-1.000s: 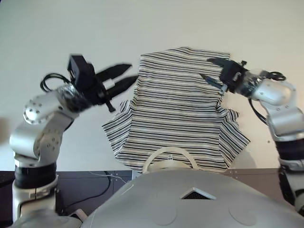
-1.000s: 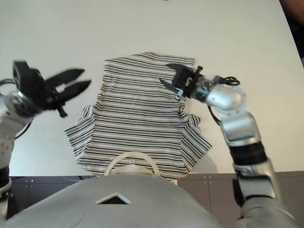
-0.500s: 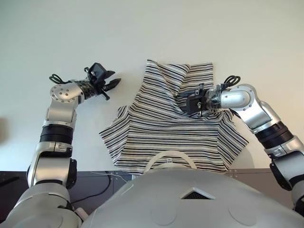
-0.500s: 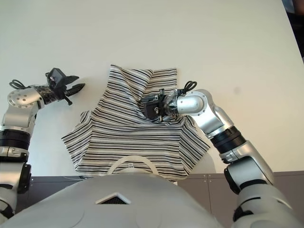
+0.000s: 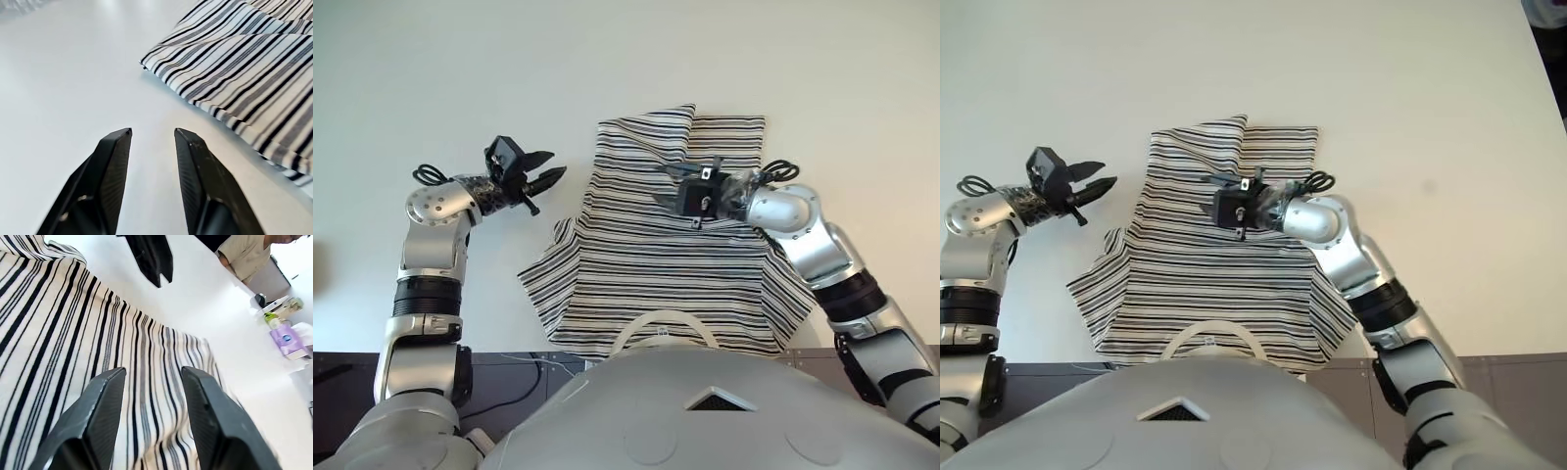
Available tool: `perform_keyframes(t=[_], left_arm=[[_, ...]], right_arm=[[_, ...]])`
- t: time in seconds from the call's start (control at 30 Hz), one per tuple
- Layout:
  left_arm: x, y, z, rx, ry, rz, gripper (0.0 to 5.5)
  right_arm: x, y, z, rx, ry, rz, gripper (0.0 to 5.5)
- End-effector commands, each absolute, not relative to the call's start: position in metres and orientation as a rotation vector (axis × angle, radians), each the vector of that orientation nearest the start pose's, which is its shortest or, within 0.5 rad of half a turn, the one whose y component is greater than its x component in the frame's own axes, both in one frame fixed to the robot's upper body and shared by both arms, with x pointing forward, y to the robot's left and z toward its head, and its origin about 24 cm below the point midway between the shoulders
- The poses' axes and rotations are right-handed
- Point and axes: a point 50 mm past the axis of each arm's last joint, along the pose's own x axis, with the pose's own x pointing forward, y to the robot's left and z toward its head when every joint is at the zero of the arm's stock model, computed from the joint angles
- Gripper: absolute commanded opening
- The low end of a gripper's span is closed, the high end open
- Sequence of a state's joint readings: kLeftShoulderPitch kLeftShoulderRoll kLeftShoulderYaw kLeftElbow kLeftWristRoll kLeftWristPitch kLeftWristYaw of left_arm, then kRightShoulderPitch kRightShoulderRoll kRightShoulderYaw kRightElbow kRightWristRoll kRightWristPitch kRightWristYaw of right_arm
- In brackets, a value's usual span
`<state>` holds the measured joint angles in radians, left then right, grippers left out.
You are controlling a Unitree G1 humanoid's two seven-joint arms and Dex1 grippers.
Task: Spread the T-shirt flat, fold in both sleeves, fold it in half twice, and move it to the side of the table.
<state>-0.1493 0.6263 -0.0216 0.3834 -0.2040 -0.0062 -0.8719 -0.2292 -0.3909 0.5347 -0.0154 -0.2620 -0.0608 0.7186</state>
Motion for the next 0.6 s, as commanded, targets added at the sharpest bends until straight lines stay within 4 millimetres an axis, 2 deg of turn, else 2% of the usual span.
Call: perform_keyframes(t=[0.03,0.2,0.27,0.33,0.4,0.5,0.6], left_arm=[[0.274,0.266,0.037,0.328,0.353,-0.622,1.62],[0.279,0.262,0.034,0.296,0.308,-0.525,1.62],[0.281,0.253,0.029,0.305,0.310,-0.543,1.62],[0.285,0.245,0.026,0.314,0.309,-0.572,1.62],[0.283,0.241,0.026,0.318,0.319,-0.646,1.62],[0.266,0.244,0.021,0.361,0.368,-0.785,1.62],[0.249,0.260,0.016,0.447,0.446,-0.852,1.62]], right_arm=[[0.252,-0.049,0.039,-0.808,0.027,1.197,2.10],[0.257,-0.025,0.054,-0.788,-0.014,1.063,2.10],[0.258,-0.010,0.041,-0.869,0.039,1.047,2.10],[0.257,0.001,0.025,-0.949,0.102,1.084,2.10],[0.250,0.009,0.017,-0.963,0.127,1.199,2.10],[0.248,0.013,0.025,-0.900,0.096,1.320,2.10],[0.249,0.004,0.033,-0.882,0.083,1.409,2.10]])
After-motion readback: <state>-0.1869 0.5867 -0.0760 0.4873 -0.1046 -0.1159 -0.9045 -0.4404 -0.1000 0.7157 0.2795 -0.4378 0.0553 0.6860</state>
